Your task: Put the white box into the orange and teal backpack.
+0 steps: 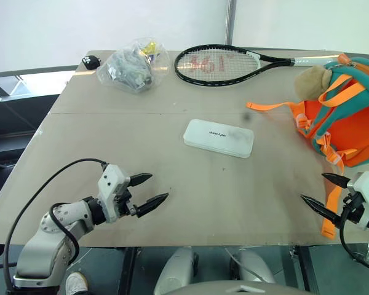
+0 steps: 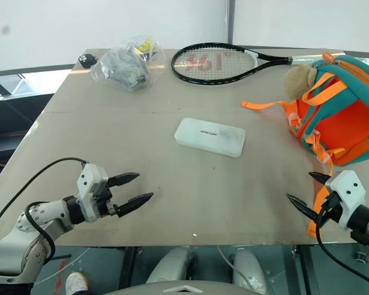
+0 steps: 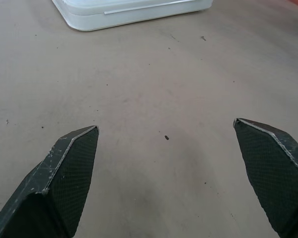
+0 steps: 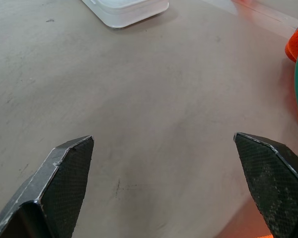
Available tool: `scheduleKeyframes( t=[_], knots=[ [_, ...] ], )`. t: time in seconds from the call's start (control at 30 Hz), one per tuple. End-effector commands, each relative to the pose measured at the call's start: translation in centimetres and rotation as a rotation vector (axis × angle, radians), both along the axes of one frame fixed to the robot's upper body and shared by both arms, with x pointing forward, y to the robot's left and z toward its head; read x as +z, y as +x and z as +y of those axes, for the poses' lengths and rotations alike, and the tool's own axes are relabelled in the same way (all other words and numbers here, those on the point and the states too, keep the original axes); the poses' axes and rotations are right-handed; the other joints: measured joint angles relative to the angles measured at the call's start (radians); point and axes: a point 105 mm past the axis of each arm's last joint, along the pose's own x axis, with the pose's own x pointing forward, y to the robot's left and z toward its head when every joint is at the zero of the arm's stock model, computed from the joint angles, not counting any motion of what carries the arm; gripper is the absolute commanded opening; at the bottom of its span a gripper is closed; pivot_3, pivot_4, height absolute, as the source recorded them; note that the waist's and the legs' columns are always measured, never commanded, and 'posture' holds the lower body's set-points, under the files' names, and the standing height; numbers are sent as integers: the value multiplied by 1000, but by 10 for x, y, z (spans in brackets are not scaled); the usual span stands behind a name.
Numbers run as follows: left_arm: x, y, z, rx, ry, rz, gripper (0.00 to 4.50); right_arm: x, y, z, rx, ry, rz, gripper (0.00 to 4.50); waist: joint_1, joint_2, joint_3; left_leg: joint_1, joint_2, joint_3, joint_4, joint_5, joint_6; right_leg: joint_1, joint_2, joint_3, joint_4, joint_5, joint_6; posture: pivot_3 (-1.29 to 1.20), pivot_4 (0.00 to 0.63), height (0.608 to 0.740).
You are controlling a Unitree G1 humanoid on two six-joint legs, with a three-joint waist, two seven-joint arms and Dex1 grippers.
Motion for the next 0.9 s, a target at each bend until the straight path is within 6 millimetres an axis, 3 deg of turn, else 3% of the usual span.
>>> scheduleKeyframes(
  t=[0.03,0.2,0.33,0.47,0.53,0.57,0.63,0.77,0.9],
  knots=[
    [16,9,-3,26,-35,-65,4450,13,6,9,0,35,-61,4458,0,0,0,0,0,0,0,0,0,0,0,0,0,0,0,0,150,740],
    [44,46,-3,206,-186,-97,4450,24,24,32,-96,242,-60,4458,0,-1,0,0,0,-1,1,0,0,1,0,-1,1,0,0,0,150,740],
    [52,69,-1,304,-173,-96,4450,8,34,7,-348,179,-92,4458,2,-1,0,-1,-1,-2,1,0,0,0,0,-2,0,0,0,0,150,740],
    [57,85,-2,351,-172,-109,4500,-13,10,5,-362,102,-16,2738,4,0,0,-2,-1,-2,0,0,0,-1,0,-2,0,0,0,0,150,740],
    [58,90,-1,377,-182,-117,4500,-27,-2,12,-326,36,25,2738,1,0,0,-2,-1,-2,1,0,0,-1,0,-2,0,0,0,0,150,740],
    [58,92,-2,381,-183,-121,4500,-28,-5,23,-296,55,34,2400,-2,-1,0,-2,-1,-1,1,0,0,-1,0,-2,0,0,0,0,150,740],
    [58,95,-3,378,-178,-134,4500,-19,-4,44,-232,101,0,1993,-13,-1,0,0,-1,0,0,0,0,-1,1,0,1,0,0,0,150,740],
    [57,102,-6,387,-162,-146,4500,13,20,84,-150,193,-122,213,-24,-1,0,7,-1,2,0,0,-1,3,1,4,5,0,0,0,150,740],
    [56,110,-12,395,-146,-150,4500,37,44,112,-102,226,-207,86,-21,-2,0,11,-1,1,-1,0,-1,5,1,4,4,0,0,0,150,740]
  ],
)
